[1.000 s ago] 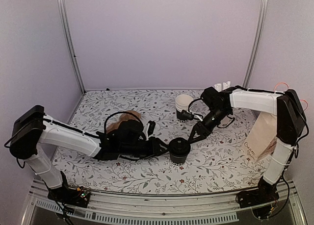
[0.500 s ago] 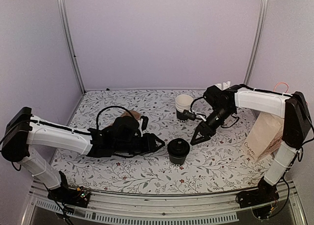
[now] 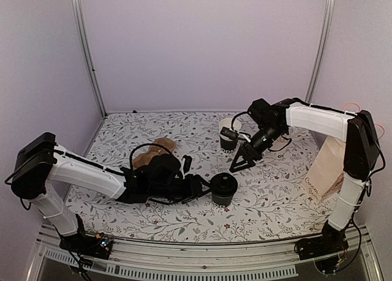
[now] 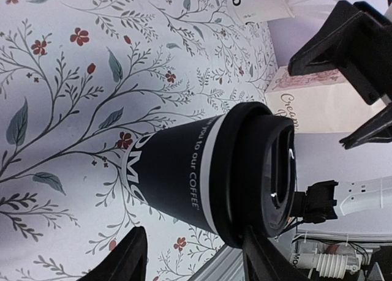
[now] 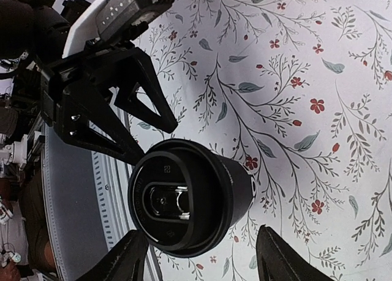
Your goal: Pack the takeout coffee
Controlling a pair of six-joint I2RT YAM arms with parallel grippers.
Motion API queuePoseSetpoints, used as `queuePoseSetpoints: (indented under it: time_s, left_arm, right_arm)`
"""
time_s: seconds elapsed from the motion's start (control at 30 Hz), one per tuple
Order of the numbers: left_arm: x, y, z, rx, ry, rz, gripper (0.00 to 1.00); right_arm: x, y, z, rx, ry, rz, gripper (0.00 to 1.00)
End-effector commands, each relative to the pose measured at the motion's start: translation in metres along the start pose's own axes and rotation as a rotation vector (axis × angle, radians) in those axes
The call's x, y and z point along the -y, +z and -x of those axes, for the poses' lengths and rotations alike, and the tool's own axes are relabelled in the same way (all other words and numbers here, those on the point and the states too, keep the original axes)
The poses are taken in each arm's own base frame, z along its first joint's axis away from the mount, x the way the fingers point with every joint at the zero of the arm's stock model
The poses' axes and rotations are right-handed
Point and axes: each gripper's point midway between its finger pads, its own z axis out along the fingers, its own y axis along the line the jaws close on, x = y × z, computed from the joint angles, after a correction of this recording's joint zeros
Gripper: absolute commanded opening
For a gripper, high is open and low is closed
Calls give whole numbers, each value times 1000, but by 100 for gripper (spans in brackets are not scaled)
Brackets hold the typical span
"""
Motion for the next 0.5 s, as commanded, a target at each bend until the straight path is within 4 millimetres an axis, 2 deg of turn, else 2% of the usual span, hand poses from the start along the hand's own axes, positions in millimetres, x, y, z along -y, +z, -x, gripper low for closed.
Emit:
queuePoseSetpoints:
  time_s: [0.0, 0.13, 0.47]
  left_arm:
    - [20, 6, 4, 8, 2, -67, 54]
    - [12, 8, 13, 23, 4, -53, 53]
    - [-4, 14, 39, 39, 27, -29, 52]
  right_arm:
    - [-3, 17, -5, -27, 6, 66, 62]
    - [-6, 19, -13, -38, 23, 79, 59]
    - [-28, 5, -32, -44, 31, 67, 59]
